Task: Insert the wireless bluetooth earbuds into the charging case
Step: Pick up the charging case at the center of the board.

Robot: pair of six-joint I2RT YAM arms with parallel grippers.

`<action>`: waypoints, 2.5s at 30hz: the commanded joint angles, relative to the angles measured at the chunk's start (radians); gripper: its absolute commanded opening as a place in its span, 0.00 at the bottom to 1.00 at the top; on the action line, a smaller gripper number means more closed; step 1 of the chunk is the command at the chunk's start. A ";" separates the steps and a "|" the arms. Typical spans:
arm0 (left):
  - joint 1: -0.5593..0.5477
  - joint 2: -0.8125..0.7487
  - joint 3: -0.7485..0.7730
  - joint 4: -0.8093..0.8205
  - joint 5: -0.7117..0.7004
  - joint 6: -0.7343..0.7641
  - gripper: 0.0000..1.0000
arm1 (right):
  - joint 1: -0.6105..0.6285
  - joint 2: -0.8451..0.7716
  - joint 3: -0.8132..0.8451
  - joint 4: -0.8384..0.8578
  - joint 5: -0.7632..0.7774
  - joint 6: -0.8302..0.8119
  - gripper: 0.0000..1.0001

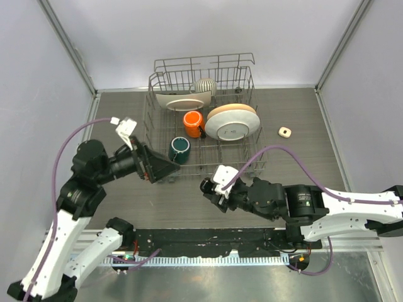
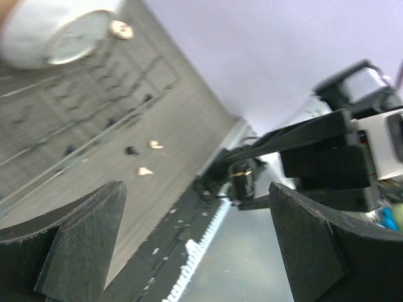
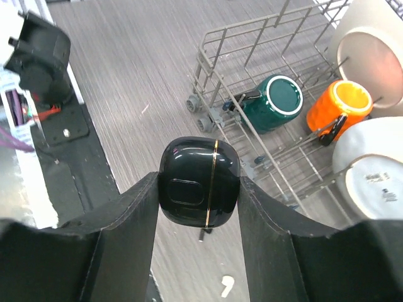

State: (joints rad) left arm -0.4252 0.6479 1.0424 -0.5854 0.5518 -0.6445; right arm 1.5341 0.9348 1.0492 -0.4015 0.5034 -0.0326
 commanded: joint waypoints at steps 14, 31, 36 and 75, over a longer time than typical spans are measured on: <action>-0.171 0.185 -0.012 0.289 0.277 -0.083 0.97 | -0.054 0.091 0.167 -0.091 -0.131 -0.386 0.01; -0.346 0.197 -0.050 0.260 -0.032 -0.030 0.90 | -0.177 0.093 0.170 0.016 -0.312 -0.288 0.01; -0.348 0.220 -0.041 0.289 -0.023 -0.026 0.82 | -0.178 0.098 0.173 0.018 -0.333 -0.283 0.01; -0.350 0.073 -0.110 0.165 -0.306 0.140 0.00 | -0.198 -0.045 0.008 0.168 -0.074 -0.075 0.80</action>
State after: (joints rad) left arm -0.7769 0.7856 0.9474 -0.4076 0.4210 -0.6003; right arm 1.3453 0.9672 1.0626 -0.3237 0.3019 -0.2409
